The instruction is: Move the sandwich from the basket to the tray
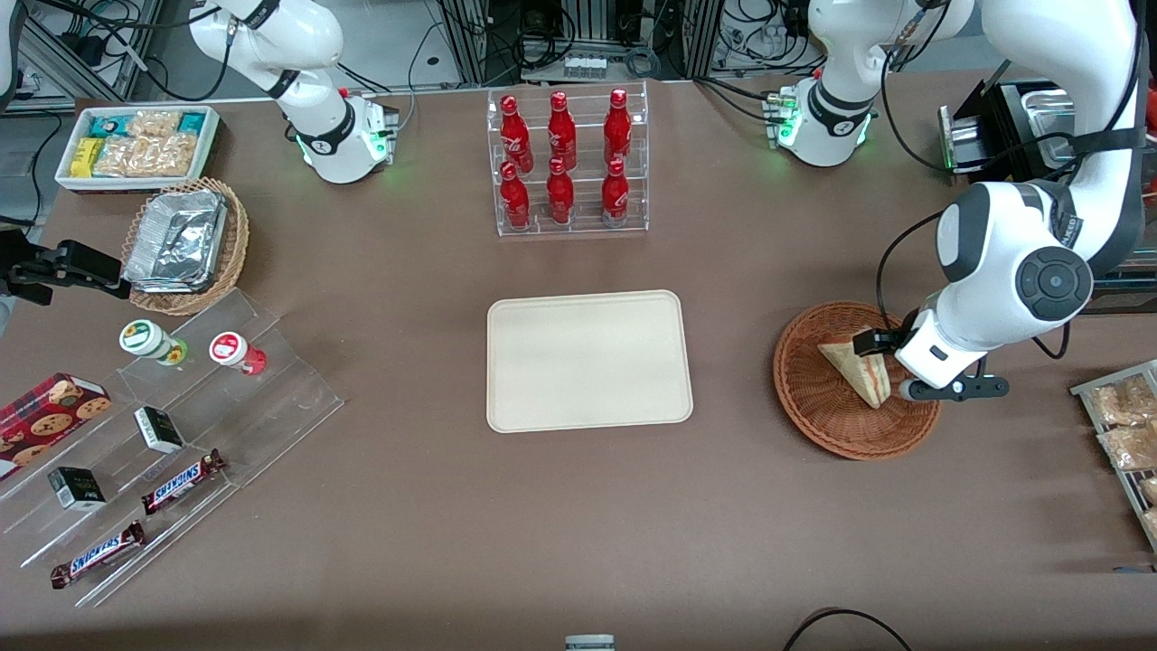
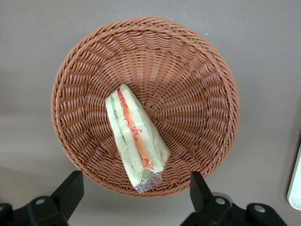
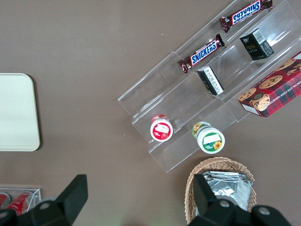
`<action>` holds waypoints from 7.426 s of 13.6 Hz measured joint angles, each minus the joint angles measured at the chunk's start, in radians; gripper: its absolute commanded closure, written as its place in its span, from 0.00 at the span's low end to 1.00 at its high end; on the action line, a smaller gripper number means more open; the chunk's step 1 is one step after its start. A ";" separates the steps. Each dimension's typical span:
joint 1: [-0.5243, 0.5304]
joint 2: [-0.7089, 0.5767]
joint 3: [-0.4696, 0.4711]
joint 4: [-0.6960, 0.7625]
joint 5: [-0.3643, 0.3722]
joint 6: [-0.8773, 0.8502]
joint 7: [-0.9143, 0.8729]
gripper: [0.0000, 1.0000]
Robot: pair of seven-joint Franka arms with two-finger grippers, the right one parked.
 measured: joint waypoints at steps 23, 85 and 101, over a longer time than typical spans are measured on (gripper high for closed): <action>0.006 0.014 0.000 -0.279 -0.030 0.320 -0.488 1.00; -0.613 0.464 -0.034 0.733 -0.104 -0.239 -0.625 0.00; -0.154 0.150 -0.020 0.509 -0.102 -0.429 -0.031 0.00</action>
